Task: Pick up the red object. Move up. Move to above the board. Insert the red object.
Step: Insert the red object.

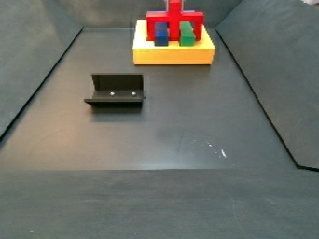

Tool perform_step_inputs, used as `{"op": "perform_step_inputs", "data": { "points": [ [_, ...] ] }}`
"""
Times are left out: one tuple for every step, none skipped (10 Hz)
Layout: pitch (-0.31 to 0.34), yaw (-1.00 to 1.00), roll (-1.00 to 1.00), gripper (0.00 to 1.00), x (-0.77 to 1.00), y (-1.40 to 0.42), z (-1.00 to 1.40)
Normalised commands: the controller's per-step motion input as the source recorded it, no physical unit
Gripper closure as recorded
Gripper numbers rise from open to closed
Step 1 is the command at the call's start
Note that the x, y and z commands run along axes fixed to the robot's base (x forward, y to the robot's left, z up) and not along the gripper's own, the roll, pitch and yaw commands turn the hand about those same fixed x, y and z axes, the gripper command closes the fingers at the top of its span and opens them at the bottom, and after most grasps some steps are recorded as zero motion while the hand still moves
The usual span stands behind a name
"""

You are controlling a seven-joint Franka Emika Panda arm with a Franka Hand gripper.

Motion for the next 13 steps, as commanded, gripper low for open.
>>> {"op": "perform_step_inputs", "data": {
  "points": [
    [0.014, 0.0, 0.08, 1.0, 0.0, 0.0, 0.12],
    [0.0, 0.0, 0.1, 1.0, 0.0, 0.0, 0.03],
    [0.0, 0.0, 0.1, 1.0, 0.0, 0.0, 0.0],
    [0.0, 0.0, 0.16, 1.0, 0.0, -0.03, -0.04],
    [0.0, 0.0, 0.3, 1.0, 0.0, -0.03, -0.13],
    [0.0, 0.0, 0.3, 1.0, 0.0, -0.05, -0.11],
    [0.0, 0.0, 0.22, 1.0, 0.0, -0.09, -0.07],
    [0.0, 0.0, 0.1, 1.0, 0.0, -0.08, -0.06],
    [0.0, 0.0, 0.0, 1.0, 0.0, -0.09, -0.04],
    [0.0, 0.0, 0.0, 1.0, 0.0, -0.07, -0.09],
    [0.0, 0.0, 0.01, 1.0, 0.0, 0.0, -0.26],
    [0.0, 0.0, 0.04, 1.0, 0.0, 0.0, -0.35],
    [0.0, 0.0, 0.1, 1.0, 0.01, 0.0, -0.3]
  ]
}}
